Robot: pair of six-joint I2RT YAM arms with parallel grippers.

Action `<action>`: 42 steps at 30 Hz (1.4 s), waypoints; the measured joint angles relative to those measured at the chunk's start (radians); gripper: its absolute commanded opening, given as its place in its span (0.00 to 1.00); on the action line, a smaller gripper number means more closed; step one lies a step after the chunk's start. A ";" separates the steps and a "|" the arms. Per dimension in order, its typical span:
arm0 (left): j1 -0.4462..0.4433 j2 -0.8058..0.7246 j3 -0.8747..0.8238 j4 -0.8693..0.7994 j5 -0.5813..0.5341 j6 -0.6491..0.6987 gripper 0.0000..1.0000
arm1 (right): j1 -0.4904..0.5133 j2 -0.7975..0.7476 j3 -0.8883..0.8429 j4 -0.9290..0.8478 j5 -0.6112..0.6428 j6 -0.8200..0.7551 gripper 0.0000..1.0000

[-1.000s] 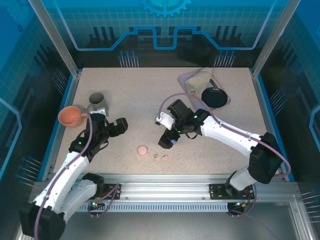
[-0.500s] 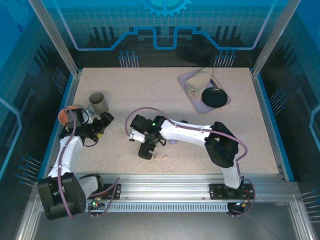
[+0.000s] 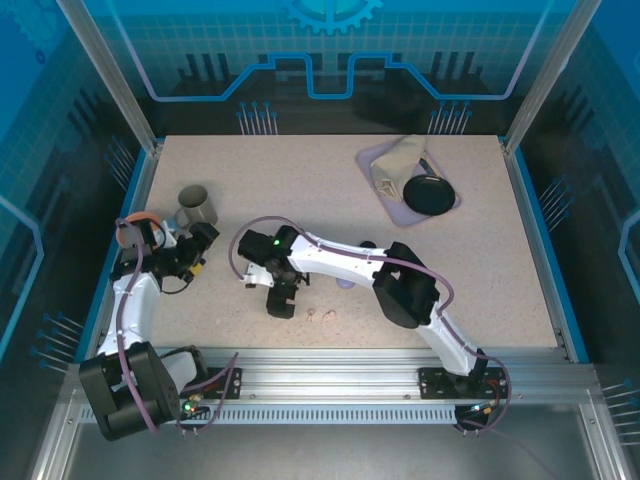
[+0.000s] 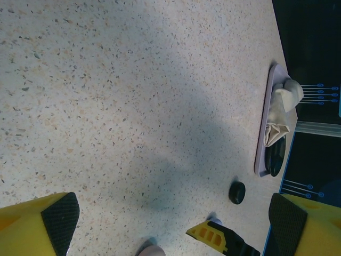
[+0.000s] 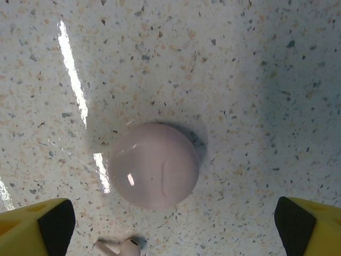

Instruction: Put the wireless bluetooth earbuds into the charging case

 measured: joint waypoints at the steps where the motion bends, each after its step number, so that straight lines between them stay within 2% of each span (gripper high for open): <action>1: 0.000 0.000 0.000 0.000 0.000 0.000 0.95 | 0.000 0.016 0.022 -0.014 0.003 -0.009 0.98; 14: 0.003 0.000 0.000 -0.001 -0.001 0.000 0.95 | 0.025 0.152 0.148 -0.118 0.021 -0.065 0.89; 25: 0.005 -0.001 0.000 -0.001 -0.001 0.000 0.95 | 0.026 0.213 0.233 -0.146 -0.002 -0.072 0.76; 42: 0.005 -0.010 0.000 -0.002 0.000 0.000 0.95 | 0.021 0.193 0.195 -0.140 -0.014 -0.072 0.74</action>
